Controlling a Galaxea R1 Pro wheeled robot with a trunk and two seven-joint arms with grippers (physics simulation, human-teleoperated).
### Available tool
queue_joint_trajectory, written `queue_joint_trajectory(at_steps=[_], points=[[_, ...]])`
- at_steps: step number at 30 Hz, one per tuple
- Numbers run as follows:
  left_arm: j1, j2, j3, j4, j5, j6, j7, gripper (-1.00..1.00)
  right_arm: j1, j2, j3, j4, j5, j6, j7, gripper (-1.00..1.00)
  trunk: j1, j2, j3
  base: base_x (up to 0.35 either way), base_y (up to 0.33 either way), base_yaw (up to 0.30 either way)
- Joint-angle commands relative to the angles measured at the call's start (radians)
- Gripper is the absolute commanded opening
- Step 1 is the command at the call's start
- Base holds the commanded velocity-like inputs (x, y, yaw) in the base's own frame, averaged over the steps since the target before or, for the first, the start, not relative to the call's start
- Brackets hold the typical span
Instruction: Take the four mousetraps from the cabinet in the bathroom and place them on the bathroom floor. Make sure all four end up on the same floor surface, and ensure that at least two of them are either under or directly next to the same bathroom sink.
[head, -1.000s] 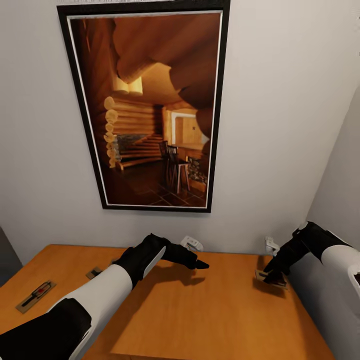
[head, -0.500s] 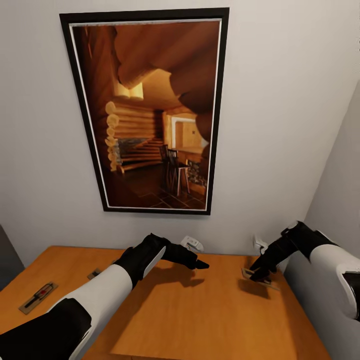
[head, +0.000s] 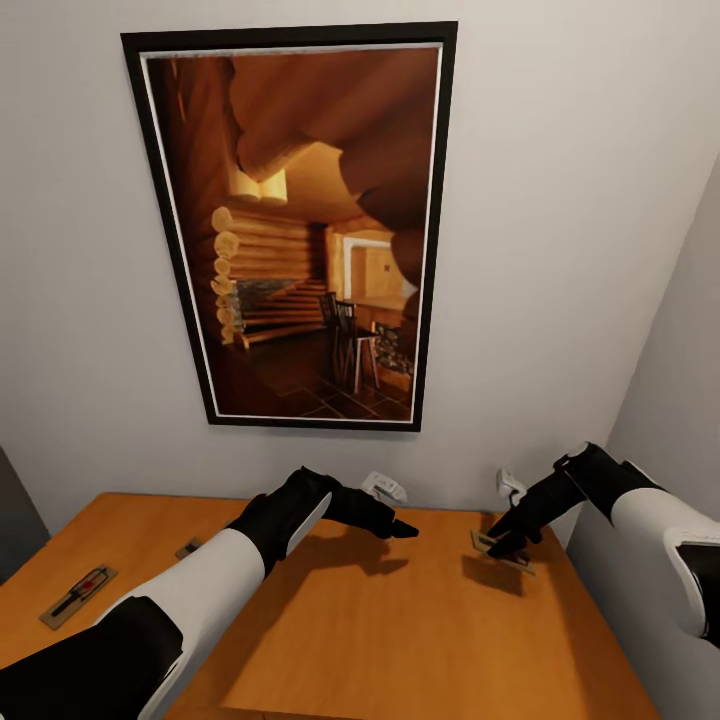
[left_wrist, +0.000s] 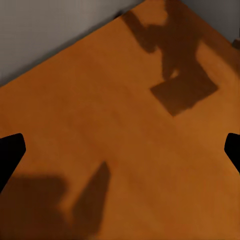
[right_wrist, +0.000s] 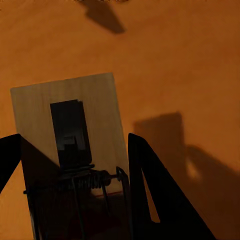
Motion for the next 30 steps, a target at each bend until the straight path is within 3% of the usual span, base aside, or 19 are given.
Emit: queue_joint_trajectory(at_steps=[1,7,11,14,30], points=[[-0.001,0.000,-0.002,0.000,0.010,0.009,0.002,1.00,-0.001,0.000,0.002,-0.001,0.000,0.017,0.006,-1.00,0.000,-0.002,-0.002,0.000,0.000,0.000],[-0.001,0.000,-0.002,0.000,0.010,0.009,0.002,1.00,-0.001,0.015,0.006,0.009,0.001,0.013,0.001,-1.00,0.000,-0.002,-0.002,0.000,0.000,0.000],[-0.001,0.000,-0.002,0.000,0.010,0.009,0.002,1.00,-0.001,0.049,0.010,0.009,0.013,0.018,-0.005,-1.00,0.000,-0.002,-0.002,0.000,0.000,0.000],[-0.001,0.000,-0.003,0.000,0.010,0.009,0.001,1.00,-0.001,0.060,0.011,0.008,0.022,0.020,-0.005,-1.00,0.000,-0.002,-0.002,0.000,0.000,0.000],[-0.001,0.000,-0.003,0.000,0.009,0.010,0.001,1.00,-0.001,0.064,0.013,0.006,0.025,0.013,-0.003,-1.00,0.000,-0.002,-0.002,0.000,0.000,0.000]])
